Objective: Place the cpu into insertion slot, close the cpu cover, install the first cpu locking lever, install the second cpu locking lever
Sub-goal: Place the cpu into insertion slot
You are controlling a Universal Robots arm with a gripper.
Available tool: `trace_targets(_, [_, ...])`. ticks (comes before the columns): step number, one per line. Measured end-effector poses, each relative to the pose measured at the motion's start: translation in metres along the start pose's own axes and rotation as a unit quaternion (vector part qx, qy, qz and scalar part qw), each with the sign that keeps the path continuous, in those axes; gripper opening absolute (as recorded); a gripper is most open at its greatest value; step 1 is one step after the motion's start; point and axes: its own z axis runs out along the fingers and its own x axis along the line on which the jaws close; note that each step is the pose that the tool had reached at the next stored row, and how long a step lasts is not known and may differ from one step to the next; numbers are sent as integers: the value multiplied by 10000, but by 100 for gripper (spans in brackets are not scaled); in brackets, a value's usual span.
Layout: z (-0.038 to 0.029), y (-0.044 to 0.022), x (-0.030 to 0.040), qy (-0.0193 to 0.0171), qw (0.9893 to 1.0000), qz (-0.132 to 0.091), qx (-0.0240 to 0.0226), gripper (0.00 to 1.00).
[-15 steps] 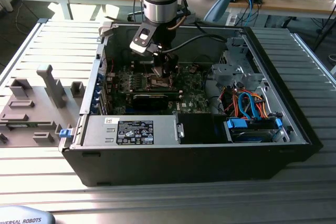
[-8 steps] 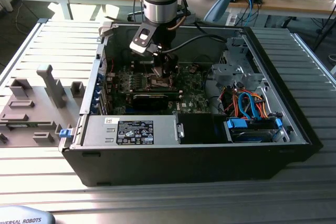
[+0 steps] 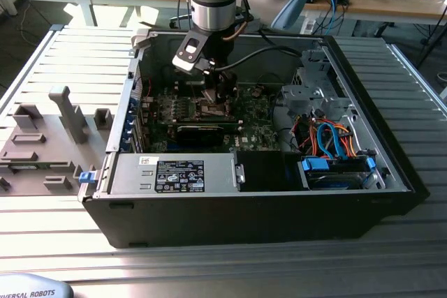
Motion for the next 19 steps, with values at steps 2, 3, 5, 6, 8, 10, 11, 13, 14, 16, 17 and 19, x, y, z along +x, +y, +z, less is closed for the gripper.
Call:
trace_targets(2, [1, 0, 0, 0, 10000, 4, 0, 54])
trace_targets(3, [2, 0, 0, -1, 10000, 7, 0, 54])
trace_targets(5, [3, 0, 0, -1, 10000, 13, 0, 54])
trace_targets(6, [4, 0, 0, -1, 10000, 16, 0, 54])
trace_targets(8, [6, 0, 0, -2, 10000, 24, 0, 54])
trace_targets(10, [8, -1, 0, -2, 10000, 31, 0, 54])
trace_targets(11, [9, -1, 0, -2, 10000, 33, 0, 54])
trace_targets(13, [10, -1, 0, -3, 10000, 38, 0, 54])
trace_targets(14, [11, -1, 0, -3, 10000, 42, 0, 54])
trace_targets(16, [12, -1, 0, -3, 10000, 48, 0, 54])
trace_targets(17, [12, -1, 0, -4, 10000, 50, 0, 54])
trace_targets(19, [14, -1, 0, -4, 10000, 56, 0, 54])
